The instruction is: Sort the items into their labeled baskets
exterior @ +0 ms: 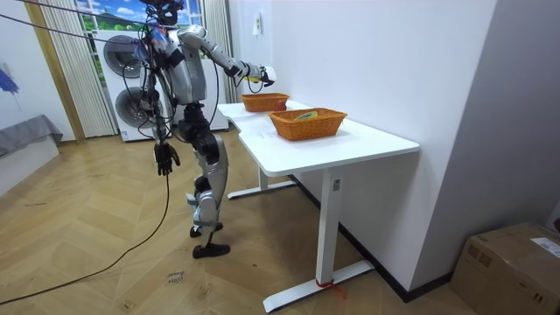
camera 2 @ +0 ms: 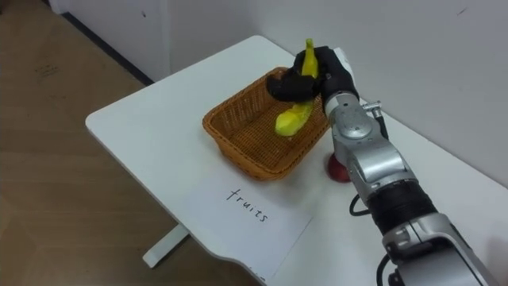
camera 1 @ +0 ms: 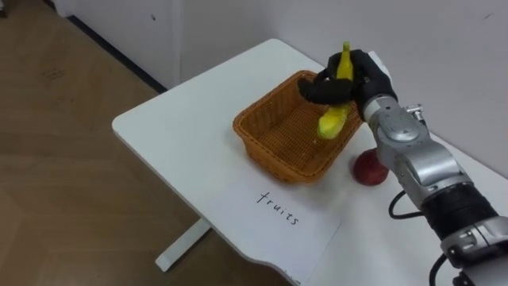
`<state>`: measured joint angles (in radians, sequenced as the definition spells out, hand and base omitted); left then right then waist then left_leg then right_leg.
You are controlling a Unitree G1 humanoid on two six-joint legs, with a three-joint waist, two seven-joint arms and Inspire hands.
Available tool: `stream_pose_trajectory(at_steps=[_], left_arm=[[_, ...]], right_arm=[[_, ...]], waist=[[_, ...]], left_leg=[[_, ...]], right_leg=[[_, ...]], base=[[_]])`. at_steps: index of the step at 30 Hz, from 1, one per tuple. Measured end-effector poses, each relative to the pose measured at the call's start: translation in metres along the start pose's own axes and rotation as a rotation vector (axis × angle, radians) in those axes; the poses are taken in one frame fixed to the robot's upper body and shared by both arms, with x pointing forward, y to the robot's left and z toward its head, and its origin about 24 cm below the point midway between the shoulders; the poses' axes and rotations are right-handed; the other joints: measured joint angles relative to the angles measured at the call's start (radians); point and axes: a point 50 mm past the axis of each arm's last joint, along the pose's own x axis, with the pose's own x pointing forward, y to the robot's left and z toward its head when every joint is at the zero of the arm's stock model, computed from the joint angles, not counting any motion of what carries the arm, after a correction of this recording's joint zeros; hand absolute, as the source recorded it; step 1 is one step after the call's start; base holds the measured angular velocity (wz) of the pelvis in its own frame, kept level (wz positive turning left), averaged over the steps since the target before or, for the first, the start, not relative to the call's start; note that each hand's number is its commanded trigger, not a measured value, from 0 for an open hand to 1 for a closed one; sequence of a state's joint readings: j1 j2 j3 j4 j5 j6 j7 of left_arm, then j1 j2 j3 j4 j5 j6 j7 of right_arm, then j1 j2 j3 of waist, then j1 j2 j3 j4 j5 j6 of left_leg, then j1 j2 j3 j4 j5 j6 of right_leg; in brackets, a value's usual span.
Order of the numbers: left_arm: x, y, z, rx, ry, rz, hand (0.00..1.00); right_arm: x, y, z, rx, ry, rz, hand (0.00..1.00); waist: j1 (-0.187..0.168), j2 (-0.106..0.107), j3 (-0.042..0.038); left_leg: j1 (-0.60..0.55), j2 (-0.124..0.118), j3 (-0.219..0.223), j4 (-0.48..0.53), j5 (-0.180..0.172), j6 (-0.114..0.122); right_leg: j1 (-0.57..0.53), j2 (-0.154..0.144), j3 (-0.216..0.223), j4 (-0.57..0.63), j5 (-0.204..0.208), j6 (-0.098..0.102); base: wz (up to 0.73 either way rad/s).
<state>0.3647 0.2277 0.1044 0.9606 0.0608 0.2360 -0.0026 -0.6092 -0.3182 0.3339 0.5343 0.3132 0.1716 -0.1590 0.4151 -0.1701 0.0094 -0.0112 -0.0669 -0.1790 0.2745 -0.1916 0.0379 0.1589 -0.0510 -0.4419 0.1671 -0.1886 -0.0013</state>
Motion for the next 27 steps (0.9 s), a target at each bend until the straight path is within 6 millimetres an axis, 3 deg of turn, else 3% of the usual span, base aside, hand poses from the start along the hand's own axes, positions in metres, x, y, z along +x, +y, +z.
stream_pose_trajectory(at_steps=[7,15,23,24,25,27], left_arm=[[0.0000,-0.0001,-0.0005,-0.001,0.004,0.000,0.00],[0.0000,-0.0010,-0.0011,0.002,0.006,-0.002,0.00],[-0.0001,-0.0017,-0.0002,0.000,0.003,-0.008,0.00],[-0.0001,-0.0018,0.0002,-0.001,0.001,-0.009,0.00],[-0.0001,-0.0019,0.0004,-0.001,0.001,-0.012,0.00],[-0.0004,-0.0020,0.0007,-0.002,-0.002,-0.015,0.00]], right_arm=[[0.0000,0.0002,0.0000,0.007,0.001,0.003,0.00],[-0.0001,0.0018,-0.0004,0.002,0.002,0.016,0.00],[-0.0005,0.0065,-0.0017,0.064,0.016,0.049,0.00],[-0.0006,0.0067,-0.0018,0.070,0.017,0.050,0.07],[-0.0006,0.0074,-0.0020,0.099,0.022,0.056,1.00],[-0.0009,0.0090,-0.0025,0.192,0.038,0.072,1.00]], waist=[[0.001,0.000,0.0001],[0.001,0.008,0.0071],[0.001,0.001,0.0074],[0.001,-0.001,0.0070],[0.002,-0.006,0.0036],[0.001,-0.010,0.0015]], left_leg=[[0.001,0.000,0.000,0.001,0.000,0.000],[0.001,-0.001,0.000,0.000,0.000,0.000],[-0.001,-0.001,0.001,-0.002,0.000,0.000],[-0.002,-0.001,0.001,-0.002,0.000,0.000],[-0.005,-0.001,0.003,-0.002,0.000,0.000],[-0.005,-0.001,0.003,-0.002,0.000,0.000]], right_leg=[[0.001,0.000,0.000,0.000,0.000,0.000],[0.001,0.000,0.000,0.000,0.000,0.000],[-0.001,-0.001,-0.002,-0.003,-0.001,0.001],[-0.001,0.000,-0.002,-0.005,-0.001,0.001],[-0.001,0.001,-0.003,-0.014,-0.001,0.001],[0.001,0.001,-0.001,-0.015,0.000,0.001]], base=[[0.00],[0.00],[0.00],[0.00],[0.00],[0.00]])
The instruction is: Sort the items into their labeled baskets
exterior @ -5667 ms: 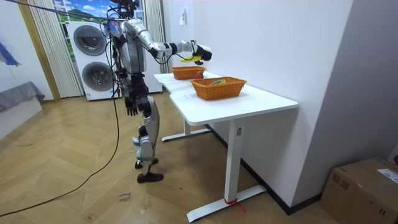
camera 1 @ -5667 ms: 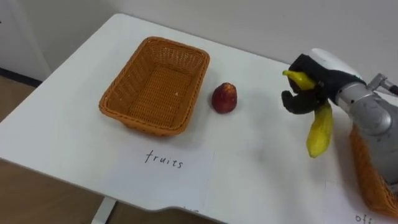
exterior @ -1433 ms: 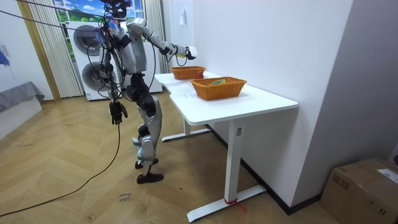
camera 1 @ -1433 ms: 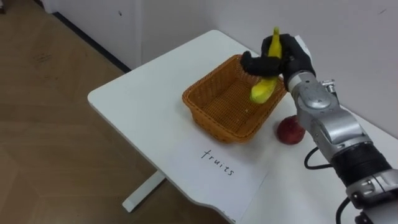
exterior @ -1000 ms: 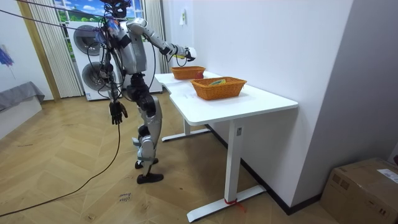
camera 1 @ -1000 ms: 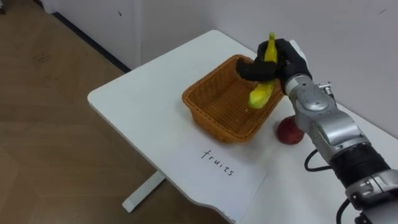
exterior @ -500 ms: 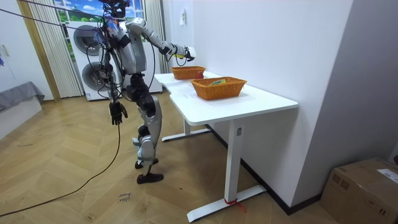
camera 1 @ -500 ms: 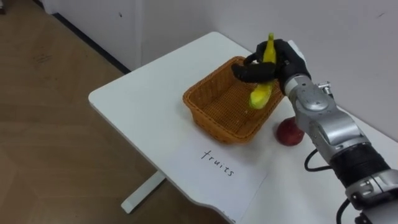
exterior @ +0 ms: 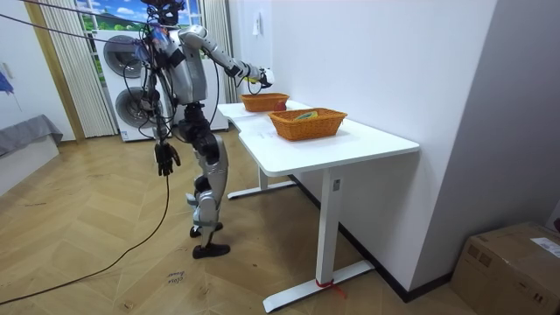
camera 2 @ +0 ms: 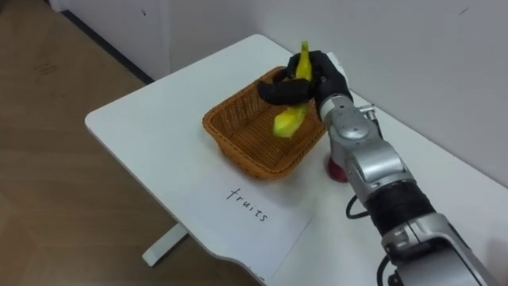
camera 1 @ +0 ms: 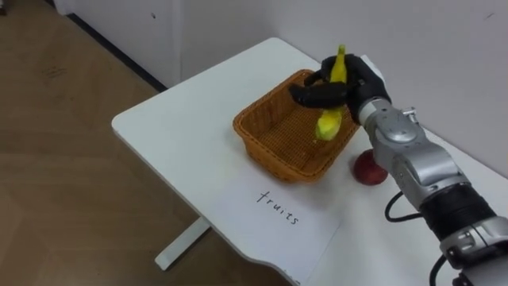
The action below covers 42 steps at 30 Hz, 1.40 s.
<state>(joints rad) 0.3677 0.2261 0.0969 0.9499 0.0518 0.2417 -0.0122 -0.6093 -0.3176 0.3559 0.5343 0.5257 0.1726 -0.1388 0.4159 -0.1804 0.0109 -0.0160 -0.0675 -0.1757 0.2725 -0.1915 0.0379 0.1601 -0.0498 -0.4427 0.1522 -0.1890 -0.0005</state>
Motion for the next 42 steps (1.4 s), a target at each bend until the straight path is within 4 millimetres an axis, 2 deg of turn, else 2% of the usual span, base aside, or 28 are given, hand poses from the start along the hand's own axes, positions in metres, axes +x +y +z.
stream_pose_trajectory(at_steps=[3,7,8,9,10,11,15,20,27,28,29,30,42], left_arm=[[-0.0002,0.0011,0.0009,-0.004,-0.006,0.004,0.00],[-0.0004,0.0014,0.0026,-0.005,-0.012,0.005,0.00],[-0.0005,0.0013,0.0034,-0.003,-0.013,0.005,0.00],[-0.0006,0.0013,0.0038,-0.003,-0.012,0.005,0.00],[-0.0007,0.0015,0.0037,-0.001,-0.008,0.006,0.00],[-0.0007,0.0015,0.0036,0.000,-0.004,0.007,0.00],[-0.0009,0.0016,0.0023,-0.001,0.012,0.007,0.00],[-0.0013,0.0018,0.0039,-0.001,0.005,0.010,0.00],[-0.0027,0.0025,0.0027,-0.006,-0.006,0.013,0.00],[-0.0027,0.0026,0.0026,-0.006,-0.005,0.013,0.00],[-0.0027,0.0026,0.0025,-0.006,-0.005,0.013,0.00],[-0.0027,0.0026,0.0024,-0.006,-0.005,0.013,0.00],[-0.0031,0.0027,-0.0024,-0.005,0.007,0.013,0.00]], right_arm=[[-0.0001,0.0029,-0.0025,0.143,0.027,0.027,1.00],[-0.0002,0.0039,-0.0031,0.206,0.038,0.035,1.00],[-0.0002,0.0047,-0.0032,0.227,0.041,0.041,0.57],[-0.0003,0.0050,-0.0034,0.236,0.044,0.043,0.19],[-0.0003,0.0060,-0.0040,0.239,0.047,0.047,0.00],[-0.0004,0.0064,-0.0043,0.238,0.049,0.049,0.00],[-0.0004,0.0068,-0.0043,0.257,0.052,0.053,0.00],[-0.0005,0.0077,-0.0044,0.306,0.059,0.060,0.00],[-0.0006,0.0081,-0.0047,0.332,0.064,0.065,0.00],[-0.0006,0.0083,-0.0047,0.338,0.065,0.067,0.40],[-0.0007,0.0086,-0.0047,0.351,0.067,0.070,0.63],[-0.0007,0.0088,-0.0047,0.355,0.067,0.072,1.00],[-0.0007,0.0093,-0.0047,0.355,0.067,0.079,1.00]], waist=[[0.001,0.001,0.0033],[0.001,0.007,0.0076],[0.001,0.009,0.0095],[0.001,0.011,0.0107],[0.001,0.014,0.0128],[0.001,0.017,0.0137],[0.002,0.021,0.0113],[0.002,0.027,0.0040],[0.000,0.029,0.0028],[0.000,0.029,0.0028],[0.000,0.029,0.0028],[0.000,0.029,0.0029],[0.002,0.030,0.0034]], left_leg=[[0.017,0.000,0.001,-0.003,0.000,0.000],[0.014,0.000,0.002,0.001,-0.001,0.000],[0.011,0.001,0.003,0.003,-0.001,0.000],[0.010,0.001,0.003,0.003,-0.001,0.000],[0.009,0.001,0.004,0.003,-0.001,0.000],[0.007,0.001,0.004,0.004,-0.001,0.000],[-0.001,0.001,0.005,0.004,-0.001,0.000],[-0.003,0.001,0.006,0.003,0.000,0.000],[0.003,0.002,0.008,-0.001,0.000,0.000],[0.003,0.002,0.008,-0.001,0.000,0.000],[0.003,0.002,0.008,-0.001,0.000,0.000],[0.003,0.002,0.009,0.000,0.000,0.000],[0.006,0.002,0.010,0.002,0.000,0.000]], right_leg=[[0.017,0.000,0.001,-0.001,0.000,0.000],[0.016,0.000,0.002,-0.001,0.000,0.000],[0.013,0.000,0.002,-0.001,0.000,0.000],[0.013,0.000,0.002,-0.001,0.000,0.000],[0.012,0.000,0.003,0.000,0.000,0.000],[0.010,0.000,0.004,0.000,0.000,0.000],[0.002,0.000,0.004,0.001,0.000,0.000],[-0.001,0.001,0.004,0.000,0.001,0.000],[0.001,0.001,0.008,0.000,0.001,0.000],[0.002,0.001,0.008,0.000,0.001,0.000],[0.002,0.001,0.010,0.000,0.001,0.000],[0.003,0.001,0.010,0.000,0.001,0.000],[0.005,0.001,0.012,0.001,0.001,0.000]], base=[[0.00],[0.00],[0.00],[0.00],[0.00],[0.00],[0.00],[0.00],[0.00],[0.00],[0.00],[0.00],[0.00]])
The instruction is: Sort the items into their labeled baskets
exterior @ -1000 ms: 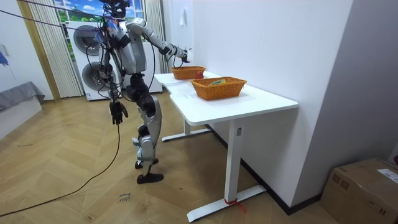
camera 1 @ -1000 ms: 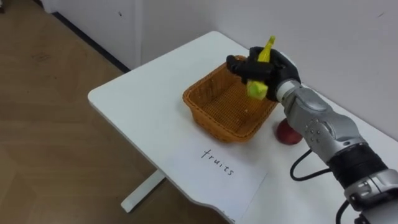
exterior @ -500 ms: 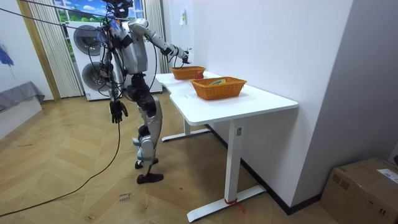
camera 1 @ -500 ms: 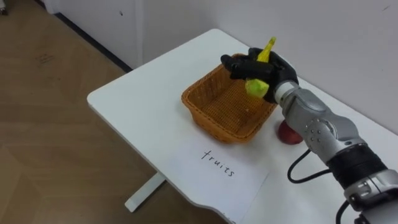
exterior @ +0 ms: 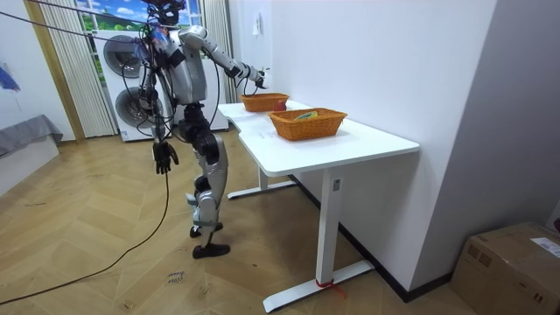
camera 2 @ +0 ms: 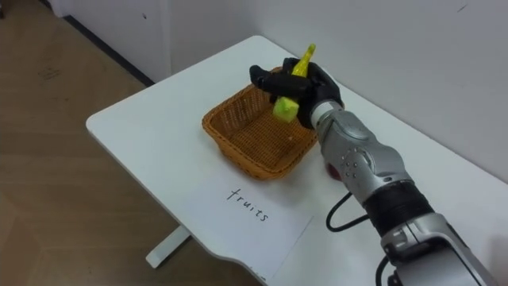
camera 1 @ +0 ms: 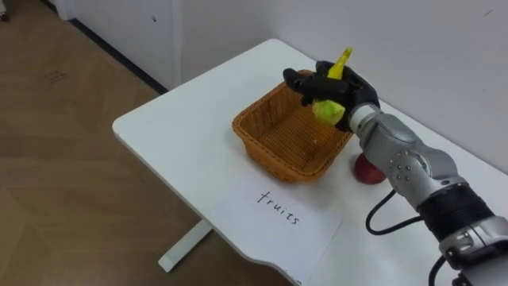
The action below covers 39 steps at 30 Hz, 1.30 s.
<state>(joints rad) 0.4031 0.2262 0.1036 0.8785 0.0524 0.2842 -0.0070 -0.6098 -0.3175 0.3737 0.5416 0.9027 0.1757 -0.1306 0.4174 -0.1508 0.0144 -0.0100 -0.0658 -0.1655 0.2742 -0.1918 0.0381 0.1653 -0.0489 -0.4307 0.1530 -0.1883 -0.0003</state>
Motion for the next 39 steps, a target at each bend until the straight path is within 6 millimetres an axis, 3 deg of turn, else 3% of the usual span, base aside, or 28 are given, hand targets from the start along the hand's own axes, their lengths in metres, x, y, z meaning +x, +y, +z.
stream_pose_trajectory(at_steps=[21,28,29,39], left_arm=[[-0.0010,-0.0002,0.0050,0.000,-0.025,0.001,0.00],[-0.0017,0.0001,0.0088,0.001,-0.042,0.003,0.00],[-0.0017,0.0000,0.0089,0.001,-0.042,0.002,0.00],[-0.0019,-0.0007,0.0081,0.002,-0.041,0.000,0.00]], right_arm=[[0.0001,0.0024,-0.0032,-0.024,0.011,0.011,1.00],[0.0000,0.0063,-0.0067,-0.038,0.025,0.054,1.00],[0.0000,0.0066,-0.0067,-0.038,0.025,0.060,0.00],[0.0000,0.0072,-0.0077,-0.027,0.031,0.081,0.00]], waist=[[0.001,0.000,0.0005],[0.000,-0.005,-0.0032],[0.000,-0.006,-0.0035],[0.000,-0.014,-0.0050]], left_leg=[[0.000,0.000,0.001,-0.001,0.000,0.000],[0.000,0.000,0.000,-0.001,0.000,0.000],[0.001,0.000,0.000,-0.002,0.000,0.000],[0.003,0.000,0.000,0.000,0.000,0.000]], right_leg=[[-0.001,0.000,0.002,0.000,0.000,0.000],[-0.001,0.000,0.002,0.000,0.000,0.000],[-0.001,0.000,0.002,0.000,0.000,0.000],[0.002,0.000,0.004,0.000,0.000,0.000]], base=[[0.00],[0.00],[0.00],[0.00]])
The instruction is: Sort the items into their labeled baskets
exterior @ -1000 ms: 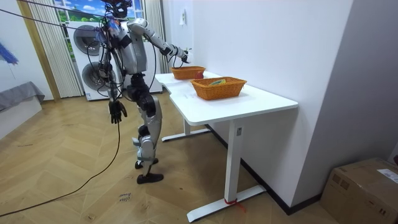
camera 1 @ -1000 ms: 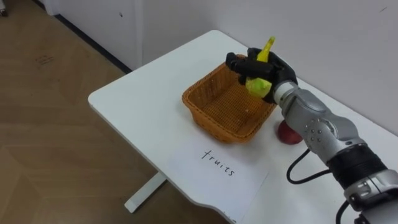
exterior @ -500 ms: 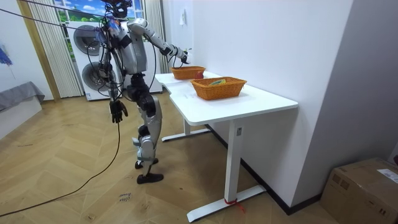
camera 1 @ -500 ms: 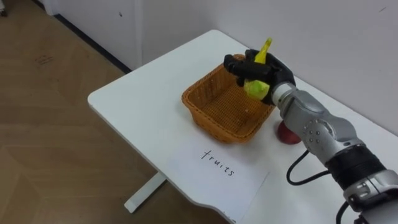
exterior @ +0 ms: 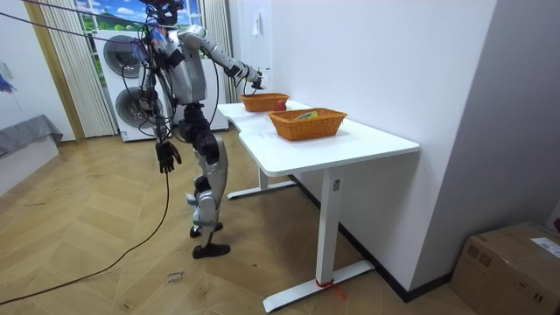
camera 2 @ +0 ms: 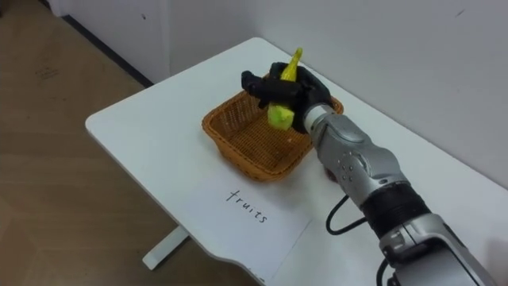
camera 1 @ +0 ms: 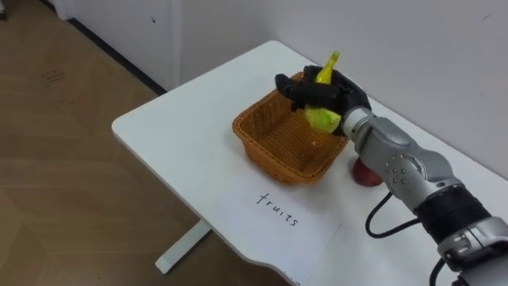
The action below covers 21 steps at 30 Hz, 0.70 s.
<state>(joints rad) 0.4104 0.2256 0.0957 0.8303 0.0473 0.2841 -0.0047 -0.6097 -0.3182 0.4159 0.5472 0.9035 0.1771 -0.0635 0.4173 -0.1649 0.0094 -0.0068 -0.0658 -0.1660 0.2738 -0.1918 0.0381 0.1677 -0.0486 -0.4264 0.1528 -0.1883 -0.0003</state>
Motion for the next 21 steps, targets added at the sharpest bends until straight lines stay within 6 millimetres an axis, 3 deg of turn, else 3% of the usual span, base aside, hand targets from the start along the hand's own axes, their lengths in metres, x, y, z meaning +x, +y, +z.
stream_pose_trajectory(at_steps=[21], left_arm=[[0.000,-0.002,0.004,-0.016,-0.012,-0.019,0.00]], right_arm=[[0.000,-0.012,-0.001,0.030,0.020,-0.031,0.00]], waist=[[-0.026,0.004,0.0083]], left_leg=[[0.002,-0.001,-0.003,-0.003,0.000,0.001]], right_leg=[[-0.003,-0.002,0.007,0.001,0.000,0.000]], base=[[-0.01]])
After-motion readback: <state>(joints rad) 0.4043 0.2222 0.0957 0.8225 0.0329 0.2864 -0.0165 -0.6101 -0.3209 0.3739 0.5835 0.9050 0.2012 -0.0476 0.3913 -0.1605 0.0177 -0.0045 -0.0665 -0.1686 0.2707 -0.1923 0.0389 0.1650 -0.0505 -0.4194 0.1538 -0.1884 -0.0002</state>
